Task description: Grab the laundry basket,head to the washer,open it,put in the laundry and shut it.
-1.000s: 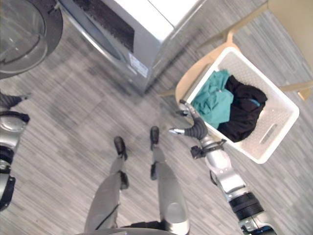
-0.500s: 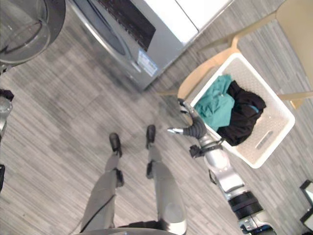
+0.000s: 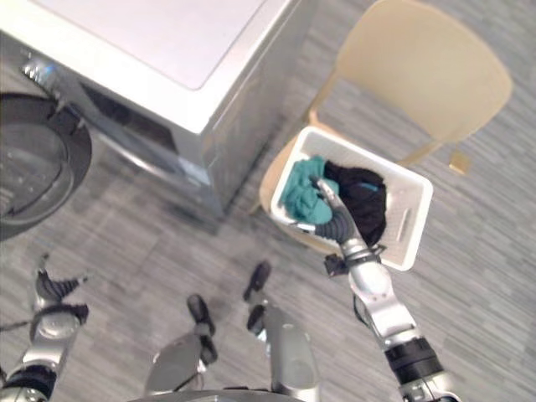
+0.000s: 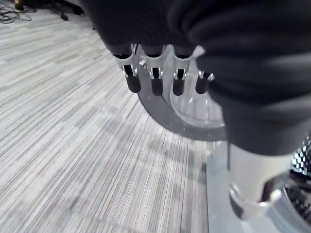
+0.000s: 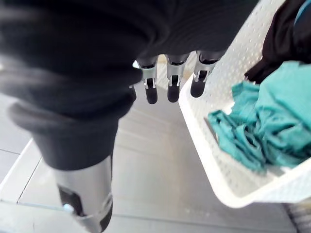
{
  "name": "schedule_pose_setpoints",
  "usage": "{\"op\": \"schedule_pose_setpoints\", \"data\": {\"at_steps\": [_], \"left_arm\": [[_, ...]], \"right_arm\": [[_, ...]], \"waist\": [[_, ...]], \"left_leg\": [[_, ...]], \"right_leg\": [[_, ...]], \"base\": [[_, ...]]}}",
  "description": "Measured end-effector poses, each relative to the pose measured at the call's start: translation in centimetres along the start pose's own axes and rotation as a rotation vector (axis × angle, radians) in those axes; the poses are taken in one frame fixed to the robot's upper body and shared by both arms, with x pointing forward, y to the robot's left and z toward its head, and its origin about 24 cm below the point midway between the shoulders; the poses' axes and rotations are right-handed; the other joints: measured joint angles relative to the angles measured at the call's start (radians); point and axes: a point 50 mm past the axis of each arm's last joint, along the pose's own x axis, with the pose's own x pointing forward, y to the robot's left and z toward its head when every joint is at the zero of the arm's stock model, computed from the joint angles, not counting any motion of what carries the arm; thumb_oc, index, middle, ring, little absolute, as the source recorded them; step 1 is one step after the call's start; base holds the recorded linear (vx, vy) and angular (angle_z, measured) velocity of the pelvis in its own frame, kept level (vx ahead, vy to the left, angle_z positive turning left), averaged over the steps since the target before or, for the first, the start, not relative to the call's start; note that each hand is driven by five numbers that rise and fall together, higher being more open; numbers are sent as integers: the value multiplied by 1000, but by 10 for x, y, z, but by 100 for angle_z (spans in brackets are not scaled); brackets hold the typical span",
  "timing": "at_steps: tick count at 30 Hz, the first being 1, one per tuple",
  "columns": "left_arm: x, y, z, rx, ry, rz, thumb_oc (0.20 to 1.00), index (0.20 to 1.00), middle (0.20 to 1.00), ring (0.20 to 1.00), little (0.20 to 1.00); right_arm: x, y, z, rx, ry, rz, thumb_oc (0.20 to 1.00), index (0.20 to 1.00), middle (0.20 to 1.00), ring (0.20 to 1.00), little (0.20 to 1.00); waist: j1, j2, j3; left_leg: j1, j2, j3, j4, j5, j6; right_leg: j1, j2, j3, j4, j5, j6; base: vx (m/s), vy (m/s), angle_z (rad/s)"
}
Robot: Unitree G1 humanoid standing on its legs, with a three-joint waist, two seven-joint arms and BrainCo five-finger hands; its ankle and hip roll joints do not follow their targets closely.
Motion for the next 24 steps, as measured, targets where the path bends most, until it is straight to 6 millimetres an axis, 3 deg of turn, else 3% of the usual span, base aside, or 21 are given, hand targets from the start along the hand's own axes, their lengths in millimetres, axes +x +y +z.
{"op": "schedule_pose_setpoints", "data": {"at_steps": [2,6,8,9,10,11,14,15,16,17,19,22,24], "left_arm": [[-16,-28,-18,12,53,-127,1000,1000,1000,1000,1000],[-41,-70,-38,-13,151,-298,1000,1000,1000,1000,1000],[-52,-81,-49,9,190,-360,1000,1000,1000,1000,1000],[-57,-85,-53,10,203,-381,1000,1000,1000,1000,1000],[-63,-92,-57,10,226,-411,1000,1000,1000,1000,1000],[-63,-98,-55,10,235,-424,1000,1000,1000,1000,1000],[-68,-102,-61,25,260,-446,1000,1000,1000,1000,1000],[-70,-101,-65,34,274,-447,1000,1000,1000,1000,1000],[-71,-101,-69,44,298,-450,1000,1000,1000,1000,1000],[-72,-100,-71,48,307,-450,1000,1000,1000,1000,1000],[-72,-99,-73,51,316,-448,1000,1000,1000,1000,1000],[-68,-100,-69,50,311,-446,1000,1000,1000,1000,1000],[-65,-101,-63,45,291,-446,1000,1000,1000,1000,1000]], "right_arm": [[-10,-6,-4,-41,20,-6,1000,1000,1000,1000,1000],[-23,-16,-15,-175,79,19,1000,1000,1000,1000,1000],[-24,-14,-19,-242,97,64,1000,1000,1000,1000,1000],[-23,-13,-19,-259,93,78,1000,1000,1000,1000,1000],[-22,-11,-19,-284,87,96,1000,1000,1000,1000,1000],[-19,-9,-21,-298,94,118,1000,1000,1000,1000,1000],[-12,-1,-26,-375,98,177,1000,1000,1000,1000,1000],[-5,2,-28,-412,99,211,1000,1000,1000,1000,1000],[1,2,-27,-452,95,226,1000,1000,1000,1000,1000],[3,2,-29,-472,99,233,1000,1000,1000,1000,1000],[1,1,-34,-503,120,245,1000,1000,1000,1000,1000],[1,-4,-37,-588,133,256,1000,1000,1000,1000,1000],[3,-11,-40,-645,150,253,1000,1000,1000,1000,1000]], "waist": [[-3,26,-53],[-24,59,-83],[-18,59,-95],[-4,62,-107],[-2,57,-128],[-5,52,-128],[4,47,-128],[12,43,-129],[18,47,-126],[23,54,-126],[17,71,-127],[-2,89,-125],[0,121,-124]], "left_leg": [[11,16,-16,11,4,-18],[14,58,-58,233,-10,-38],[-27,81,-132,428,-29,-55],[-48,85,-174,467,-41,-73],[-127,67,-265,494,-57,-94],[-176,33,-340,452,-58,-92],[-235,14,-406,258,-16,-89],[-228,-6,-460,150,12,-87],[-241,-19,-495,65,73,-78],[-239,-23,-511,31,101,-68],[-231,-28,-487,33,133,-52],[-200,-34,-456,39,135,-45],[-159,-30,-441,-4,167,-11]], "right_leg": [[12,31,36,-21,3,-33],[128,40,97,-86,3,-51],[188,71,203,-126,11,-76],[197,78,232,-139,9,-78],[191,80,256,-156,19,-80],[191,77,290,-164,25,-73],[205,103,334,-190,38,-54],[209,111,361,-192,38,-51],[211,122,357,-192,36,-50],[218,135,367,-192,39,-52],[236,146,367,-192,45,-73],[231,133,380,-190,47,-78],[217,123,384,-180,48,-77]], "base": [[139,-217,-47],[158,-198,-40],[53,-79,-63],[20,38,-100],[49,70,-81],[109,87,-75],[76,186,-74],[9,115,-100],[23,159,-116],[20,171,-95],[31,334,-45],[-50,232,-8],[-130,127,-8]]}}
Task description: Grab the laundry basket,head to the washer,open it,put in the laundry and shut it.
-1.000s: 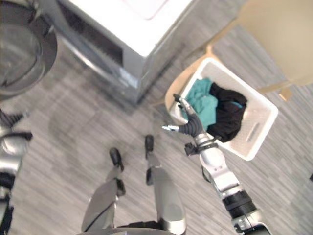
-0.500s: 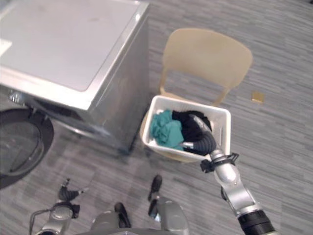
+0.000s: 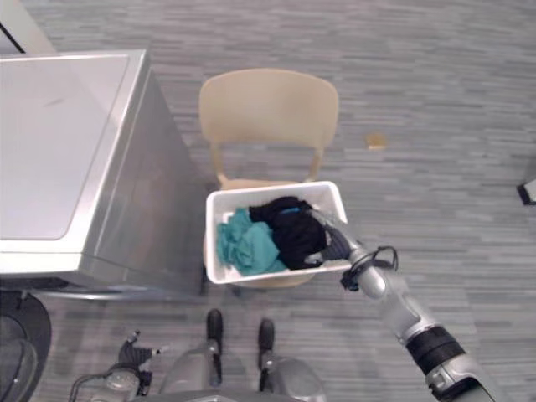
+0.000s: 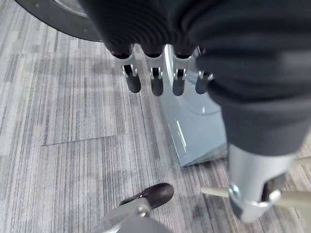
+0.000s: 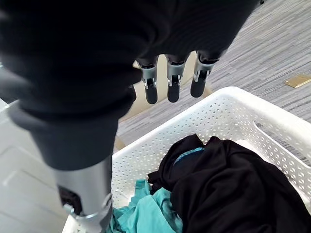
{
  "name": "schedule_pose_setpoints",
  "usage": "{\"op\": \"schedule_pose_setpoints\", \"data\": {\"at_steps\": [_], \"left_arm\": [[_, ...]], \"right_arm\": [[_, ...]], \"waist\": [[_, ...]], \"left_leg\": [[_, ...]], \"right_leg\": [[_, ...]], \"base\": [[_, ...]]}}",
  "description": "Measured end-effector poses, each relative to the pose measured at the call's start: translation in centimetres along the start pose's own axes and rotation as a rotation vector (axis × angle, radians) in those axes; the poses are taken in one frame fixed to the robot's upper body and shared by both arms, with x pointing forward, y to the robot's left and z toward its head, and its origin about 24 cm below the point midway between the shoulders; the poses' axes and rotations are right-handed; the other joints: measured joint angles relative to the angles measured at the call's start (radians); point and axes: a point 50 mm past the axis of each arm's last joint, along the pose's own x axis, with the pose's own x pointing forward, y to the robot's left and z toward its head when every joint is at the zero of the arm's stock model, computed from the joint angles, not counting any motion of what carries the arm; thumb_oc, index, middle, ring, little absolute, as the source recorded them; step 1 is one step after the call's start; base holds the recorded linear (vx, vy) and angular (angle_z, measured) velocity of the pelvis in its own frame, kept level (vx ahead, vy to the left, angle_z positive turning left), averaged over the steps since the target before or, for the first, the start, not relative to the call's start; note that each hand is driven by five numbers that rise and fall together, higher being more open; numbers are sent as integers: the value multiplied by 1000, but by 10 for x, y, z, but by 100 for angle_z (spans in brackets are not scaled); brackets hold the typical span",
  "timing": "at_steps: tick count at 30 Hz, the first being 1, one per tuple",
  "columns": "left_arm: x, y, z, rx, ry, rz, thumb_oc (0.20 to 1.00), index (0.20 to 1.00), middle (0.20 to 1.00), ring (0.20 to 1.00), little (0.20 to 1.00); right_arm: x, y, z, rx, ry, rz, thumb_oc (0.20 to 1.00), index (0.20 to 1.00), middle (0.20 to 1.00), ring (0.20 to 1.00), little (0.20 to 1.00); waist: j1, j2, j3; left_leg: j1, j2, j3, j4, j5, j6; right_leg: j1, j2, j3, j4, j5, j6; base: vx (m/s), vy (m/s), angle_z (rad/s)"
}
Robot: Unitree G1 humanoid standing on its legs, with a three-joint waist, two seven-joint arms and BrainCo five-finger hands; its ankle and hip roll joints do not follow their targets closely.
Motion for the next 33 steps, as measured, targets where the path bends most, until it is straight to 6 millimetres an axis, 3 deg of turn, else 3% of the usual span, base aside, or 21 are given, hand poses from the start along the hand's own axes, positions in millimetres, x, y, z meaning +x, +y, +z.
{"op": "schedule_pose_setpoints", "data": {"at_steps": [3,7,10,15,22,26,27,33], "left_arm": [[7,11,21,22,-59,25,1000,1000,1000,1000,1000],[11,25,50,59,-162,58,1000,1000,1000,1000,1000],[12,29,62,82,-211,63,1000,1000,1000,1000,1000],[12,24,75,90,-260,47,1000,1000,1000,1000,1000],[12,19,110,68,-365,45,1000,1000,1000,1000,1000],[12,20,114,43,-372,59,1000,1000,1000,1000,1000],[12,19,117,45,-378,58,1000,1000,1000,1000,1000],[11,15,121,69,-395,44,1000,1000,1000,1000,1000]], "right_arm": [[23,-15,7,-152,-34,-12,1000,1000,1000,1000,1000],[48,-32,16,-333,-63,-21,1000,1000,1000,1000,1000],[65,-39,24,-433,-80,-18,1000,1000,1000,1000,1000],[79,-30,28,-493,-53,12,1000,1000,1000,1000,1000],[93,-35,20,-551,44,-22,1000,1000,1000,1000,1000],[100,-44,24,-562,60,-81,1000,1000,1000,1000,1000],[100,-45,24,-567,62,-94,228,228,228,228,228],[107,-48,36,-525,62,-126,200,200,200,200,200]], "waist": [[24,18,36],[67,26,90],[104,31,121],[142,32,181],[168,33,244],[166,33,246],[169,33,246],[168,33,245]], "left_leg": [[-20,-36,26,-19,20,31],[-49,-72,30,-24,23,36],[-93,-82,29,-31,36,52],[-126,-84,20,-33,48,61],[-206,-81,-34,-20,61,56],[-243,-84,-58,-15,63,54],[-247,-83,-63,-15,65,55],[-246,-84,-86,-17,71,46]], "right_leg": [[-87,-47,19,90,-31,41],[-139,-90,19,134,-56,79],[-190,-101,8,148,-51,88],[-222,-102,-3,154,-46,85],[-273,-97,-58,151,-46,81],[-294,-98,-83,145,-47,81],[-295,-98,-91,145,-47,81],[-286,-97,-109,145,-48,79]], "base": [[-111,64,-9],[-112,33,7],[-86,-23,1],[-66,-38,7],[-55,-49,20],[-34,-57,15],[-13,-44,20],[4,-28,10]]}}
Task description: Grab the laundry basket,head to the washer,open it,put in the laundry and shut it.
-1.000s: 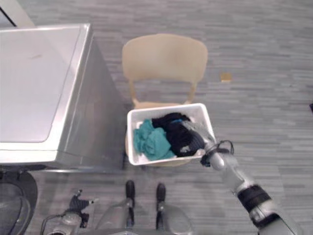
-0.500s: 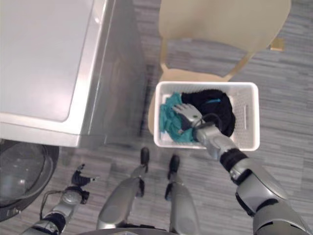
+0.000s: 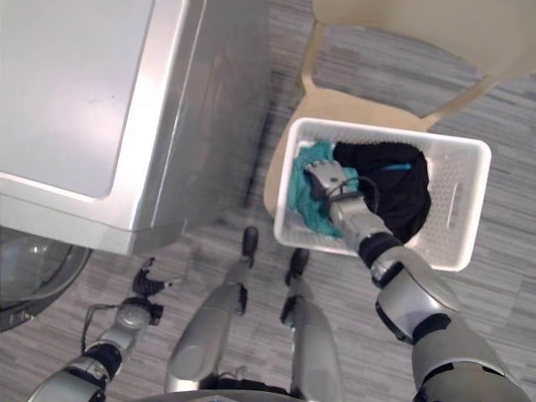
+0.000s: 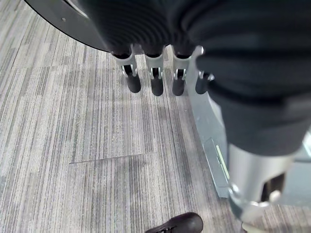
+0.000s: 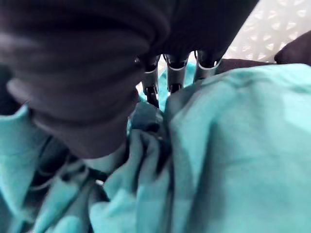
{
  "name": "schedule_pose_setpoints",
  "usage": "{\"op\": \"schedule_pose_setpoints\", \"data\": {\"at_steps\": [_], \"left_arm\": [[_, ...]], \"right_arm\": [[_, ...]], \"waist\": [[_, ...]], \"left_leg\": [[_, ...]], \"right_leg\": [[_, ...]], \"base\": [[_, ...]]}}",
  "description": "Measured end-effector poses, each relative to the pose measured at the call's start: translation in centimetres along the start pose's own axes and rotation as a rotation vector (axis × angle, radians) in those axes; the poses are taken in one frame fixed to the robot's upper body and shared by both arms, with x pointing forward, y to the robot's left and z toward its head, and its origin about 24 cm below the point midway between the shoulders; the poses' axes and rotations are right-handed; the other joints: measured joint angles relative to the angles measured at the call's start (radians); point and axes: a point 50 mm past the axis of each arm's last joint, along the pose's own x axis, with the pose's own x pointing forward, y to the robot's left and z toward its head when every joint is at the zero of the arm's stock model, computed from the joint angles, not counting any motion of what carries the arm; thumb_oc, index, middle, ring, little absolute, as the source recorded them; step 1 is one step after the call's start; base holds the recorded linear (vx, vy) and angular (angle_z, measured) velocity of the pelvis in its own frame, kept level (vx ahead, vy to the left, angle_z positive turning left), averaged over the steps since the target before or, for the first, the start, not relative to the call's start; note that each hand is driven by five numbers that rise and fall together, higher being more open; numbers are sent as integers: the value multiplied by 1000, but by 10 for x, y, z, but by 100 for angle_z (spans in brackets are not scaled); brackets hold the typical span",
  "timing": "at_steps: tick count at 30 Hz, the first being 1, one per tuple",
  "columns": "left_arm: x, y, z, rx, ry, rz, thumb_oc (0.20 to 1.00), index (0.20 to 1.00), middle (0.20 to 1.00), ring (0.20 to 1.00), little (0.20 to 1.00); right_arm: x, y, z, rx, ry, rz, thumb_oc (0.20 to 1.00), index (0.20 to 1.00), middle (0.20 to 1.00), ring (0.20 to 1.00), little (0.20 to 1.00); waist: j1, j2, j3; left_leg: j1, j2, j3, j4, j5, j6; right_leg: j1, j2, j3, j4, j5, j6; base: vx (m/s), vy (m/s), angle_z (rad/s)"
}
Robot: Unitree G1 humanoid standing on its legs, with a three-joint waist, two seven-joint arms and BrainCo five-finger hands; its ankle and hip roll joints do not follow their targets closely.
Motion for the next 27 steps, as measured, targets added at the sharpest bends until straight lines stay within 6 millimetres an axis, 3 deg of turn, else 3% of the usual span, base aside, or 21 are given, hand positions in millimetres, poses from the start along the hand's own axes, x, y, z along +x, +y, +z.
{"op": "schedule_pose_setpoints", "data": {"at_steps": [6,9,11,15,18,21,22,27], "left_arm": [[0,-1,-1,-2,7,-1,1000,1000,1000,1000,1000],[-1,1,-1,-21,7,10,1000,1000,1000,1000,1000],[-1,2,1,-58,1,25,1000,1000,1000,1000,1000],[-12,5,-20,-77,56,38,1000,1000,1000,1000,1000],[-20,2,-40,-78,127,25,1000,1000,1000,1000,1000],[-29,-1,-53,-90,167,15,1000,1000,1000,1000,1000],[-35,-3,-63,-109,195,18,1000,1000,1000,1000,1000],[-51,-11,-83,-132,261,-4,1000,1000,1000,1000,1000]], "right_arm": [[-15,3,1,186,-8,-47,200,200,200,200,200],[-23,-7,-6,273,0,-114,200,200,200,200,200],[-41,-19,-16,401,12,-214,200,200,200,200,200],[-66,-26,-16,631,5,-325,200,200,200,200,200],[-78,-22,-18,735,12,-345,200,200,200,200,200],[-96,-11,-14,908,24,-330,200,200,200,200,200],[-103,-7,-7,1025,7,-324,200,200,200,200,200],[-123,10,10,1276,-37,-241,200,200,200,200,200]], "waist": [[1,-1,0],[-5,-4,-2],[-6,-7,-3],[-33,-49,-30],[-74,-83,-101],[-82,-85,-142],[-84,-79,-163],[-119,-54,-236]], "left_leg": [[44,-3,0,-8,4,4],[99,-2,3,-22,-1,-3],[141,-2,6,-32,-6,-9],[231,-3,27,-39,-23,-6],[251,-3,36,-43,-34,-6],[295,-4,53,-44,-48,5],[321,-5,66,-44,-56,10],[373,-5,93,-45,-74,10]], "right_leg": [[43,-2,-2,-4,0,0],[94,-1,2,-16,0,1],[135,-1,6,-21,0,0],[225,0,24,-51,-1,2],[247,1,34,-68,-1,2],[286,1,50,-75,-4,2],[308,0,67,-81,-4,2],[353,0,95,-92,-5,3]], "base": [[45,0,2],[91,0,-4],[132,5,-4],[128,23,-14],[124,64,-8],[100,91,-17],[49,54,-31],[-24,29,-20]]}}
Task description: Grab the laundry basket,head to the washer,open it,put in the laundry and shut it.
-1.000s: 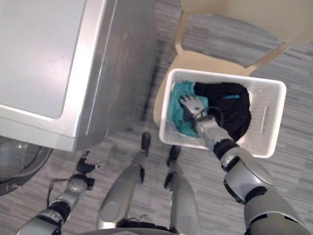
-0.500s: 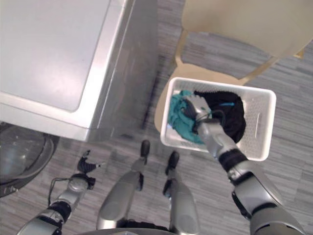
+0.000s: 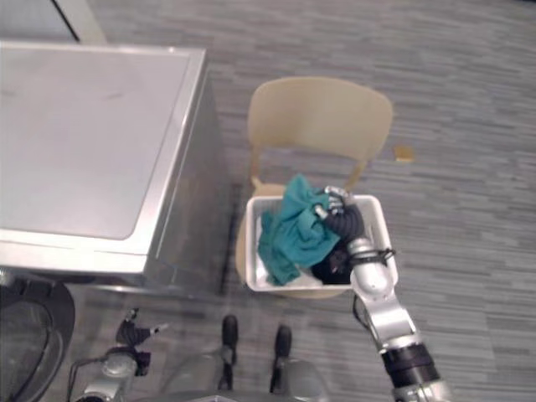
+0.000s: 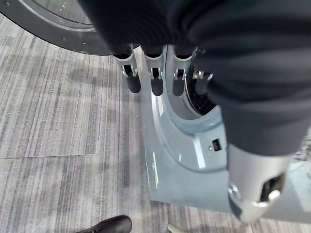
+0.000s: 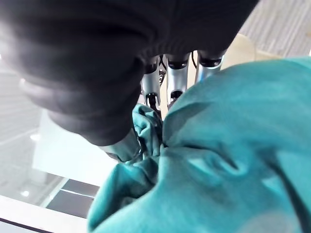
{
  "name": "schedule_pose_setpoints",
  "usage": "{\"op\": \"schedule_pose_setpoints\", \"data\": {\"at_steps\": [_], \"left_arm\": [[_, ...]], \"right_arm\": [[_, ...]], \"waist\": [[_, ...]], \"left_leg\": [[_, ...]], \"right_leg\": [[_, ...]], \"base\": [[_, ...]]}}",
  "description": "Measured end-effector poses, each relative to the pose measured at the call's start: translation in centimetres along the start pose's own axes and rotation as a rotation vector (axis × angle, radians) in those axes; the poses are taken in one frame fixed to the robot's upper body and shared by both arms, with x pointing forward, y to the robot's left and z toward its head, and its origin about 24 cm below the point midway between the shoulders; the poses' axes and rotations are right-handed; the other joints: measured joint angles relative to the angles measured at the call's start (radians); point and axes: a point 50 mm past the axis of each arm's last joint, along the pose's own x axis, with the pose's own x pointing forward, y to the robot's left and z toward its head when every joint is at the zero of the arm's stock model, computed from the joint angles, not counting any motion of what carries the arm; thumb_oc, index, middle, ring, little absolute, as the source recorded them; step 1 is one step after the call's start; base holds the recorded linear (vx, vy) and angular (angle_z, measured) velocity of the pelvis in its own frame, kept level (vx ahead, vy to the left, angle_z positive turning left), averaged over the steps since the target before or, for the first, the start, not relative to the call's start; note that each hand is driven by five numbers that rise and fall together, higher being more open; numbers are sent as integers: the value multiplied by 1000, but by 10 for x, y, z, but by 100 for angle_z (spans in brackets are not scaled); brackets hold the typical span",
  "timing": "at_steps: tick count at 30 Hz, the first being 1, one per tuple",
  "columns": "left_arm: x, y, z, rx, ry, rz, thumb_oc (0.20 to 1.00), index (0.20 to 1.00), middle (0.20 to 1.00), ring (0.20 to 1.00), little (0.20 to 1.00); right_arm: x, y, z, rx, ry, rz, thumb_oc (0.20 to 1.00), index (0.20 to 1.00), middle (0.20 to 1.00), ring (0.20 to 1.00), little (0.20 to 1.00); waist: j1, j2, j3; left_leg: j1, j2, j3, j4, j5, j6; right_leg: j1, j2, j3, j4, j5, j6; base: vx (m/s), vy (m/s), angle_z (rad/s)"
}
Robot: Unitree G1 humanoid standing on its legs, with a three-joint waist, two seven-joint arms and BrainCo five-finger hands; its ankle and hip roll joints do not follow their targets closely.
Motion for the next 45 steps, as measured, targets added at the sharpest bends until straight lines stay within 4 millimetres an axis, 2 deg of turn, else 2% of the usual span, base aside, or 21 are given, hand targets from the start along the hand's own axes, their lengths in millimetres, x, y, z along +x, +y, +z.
{"op": "schedule_pose_setpoints", "data": {"at_steps": [4,7,9,10,12,13,15,16,17,19,22,26,27,28,30,35,37,39,40,41,45], "left_arm": [[3,0,15,-7,-50,0,1000,1000,1000,1000,1000],[6,-4,43,-15,-156,-13,1000,1000,1000,1000,1000],[3,-3,60,-23,-243,-13,1000,1000,1000,1000,1000],[0,-1,66,-25,-278,-12,1000,1000,1000,1000,1000],[-5,0,73,-43,-333,2,1000,1000,1000,1000,1000],[-6,-2,69,-58,-319,-2,1000,1000,1000,1000,1000],[-16,-2,56,-100,-303,-7,1000,1000,1000,1000,1000],[-19,-3,56,-90,-313,-20,1000,1000,1000,1000,1000],[-18,-5,62,-72,-334,-43,1000,1000,1000,1000,1000],[-23,-6,80,-62,-411,-84,1000,1000,1000,1000,1000],[-38,-3,120,-36,-620,-133,1000,1000,1000,1000,1000],[-59,-9,169,-17,-850,-192,1000,1000,1000,1000,1000],[-64,-15,182,-7,-907,-217,1000,1000,1000,1000,1000],[-77,-27,204,19,-1008,-263,1000,1000,1000,1000,1000],[-89,-45,222,49,-1093,-326,1000,1000,1000,1000,1000],[-99,-61,236,113,-1166,-365,1000,1000,1000,1000,1000],[-109,-68,256,133,-1246,-354,1000,1000,1000,1000,1000],[-108,-74,255,142,-1243,-361,1000,1000,1000,1000,1000],[-108,-77,254,142,-1237,-369,736,736,736,736,736],[-103,-83,252,167,-1213,-375,200,200,200,200,200],[-96,-90,247,169,-1171,-378,200,200,200,200,200]], "right_arm": [[-2,13,2,90,-11,70,200,200,200,200,200],[-2,15,7,123,-38,80,200,200,200,200,200],[7,22,23,143,-113,104,200,200,200,200,200],[9,23,28,151,-140,102,200,200,200,200,200],[21,29,46,155,-222,137,200,200,200,200,200],[24,29,47,153,-227,133,200,200,200,200,200],[19,28,40,143,-201,128,200,200,200,200,200],[18,25,38,132,-192,123,200,200,200,200,200],[19,21,38,120,-189,115,200,200,200,200,200],[18,21,44,116,-210,122,200,200,200,200,200],[23,24,66,120,-302,156,200,200,200,200,200],[32,33,92,167,-411,210,200,200,200,200,200],[31,33,94,173,-419,215,200,200,200,200,200],[32,34,97,179,-432,226,200,200,200,200,200],[32,44,99,191,-434,263,200,200,200,200,200],[34,74,104,232,-437,374,200,200,200,200,200],[36,88,111,262,-453,414,200,200,200,200,200],[35,93,108,280,-433,427,200,200,200,200,200],[36,94,108,287,-430,426,200,200,200,200,200],[36,101,110,313,-418,448,200,200,200,200,200],[34,116,108,346,-391,499,200,200,200,200,200]], "waist": [[-6,15,-13],[-3,35,-11],[55,35,-16],[68,35,-18],[120,56,-16],[121,78,-17],[117,92,-23],[115,77,-18],[110,40,-7],[87,19,-11],[80,9,-9],[24,4,-16],[1,13,-23],[-9,25,-30],[-18,18,-39],[-17,-5,-68],[-17,3,-89],[-19,-7,-119],[-22,-7,-129],[-17,-5,-152],[-24,-8,-171]], "left_leg": [[-14,21,-6,2,17,17],[-63,30,-71,55,24,31],[-120,22,-108,108,45,14],[-144,22,-120,118,49,7],[-212,46,-158,119,94,-50],[-226,77,-161,108,79,-79],[-247,114,-163,58,27,-77],[-253,118,-140,43,-68,-90],[-259,103,-60,51,-53,-81],[-272,82,27,165,-53,-80],[-169,78,12,277,-119,-94],[29,108,57,270,-188,-116],[67,122,72,214,-173,-108],[121,135,76,127,-101,-100],[152,132,66,56,-101,-100],[153,96,70,42,-102,-99],[150,93,73,24,-125,-65],[145,82,82,26,-121,-58],[144,78,82,27,-122,-54],[144,73,100,25,-122,-50],[145,77,126,27,-119,-47]], "right_leg": [[-37,14,26,77,-24,22],[-101,20,129,364,-175,35],[-87,16,221,537,-263,71],[-64,20,224,506,-298,67],[-38,50,195,328,-335,-8],[-37,74,180,293,-315,-22],[-33,136,117,285,-264,-68],[-47,122,87,286,-248,-94],[-61,77,51,269,-228,-116],[-48,32,-33,186,-177,-138],[-49,-4,-85,148,-134,-142],[-54,-25,-155,134,-99,-127],[-55,-20,-179,134,-96,-122],[-69,-2,-200,140,-84,-109],[-83,-2,-225,151,-73,-92],[-93,-35,-200,140,-32,-42],[-104,-36,-194,129,-9,-21],[-114,-47,-168,132,4,-10],[-116,-49,-167,131,6,-11],[-129,-45,-143,128,18,-16],[-127,-34,-118,105,40,-16]], "base": [[-328,-106,2],[-213,-187,67],[-303,-291,72],[-265,-211,49],[-352,-258,32],[-342,-210,28],[-379,-96,98],[-499,-87,155],[-456,-101,127],[-295,-82,133],[-171,-34,84],[-90,74,52],[-16,135,69],[-4,100,59],[12,94,32],[-20,90,-1],[-30,63,-10],[-30,97,-12],[-16,104,-18],[1,53,-34],[5,24,-25]]}}
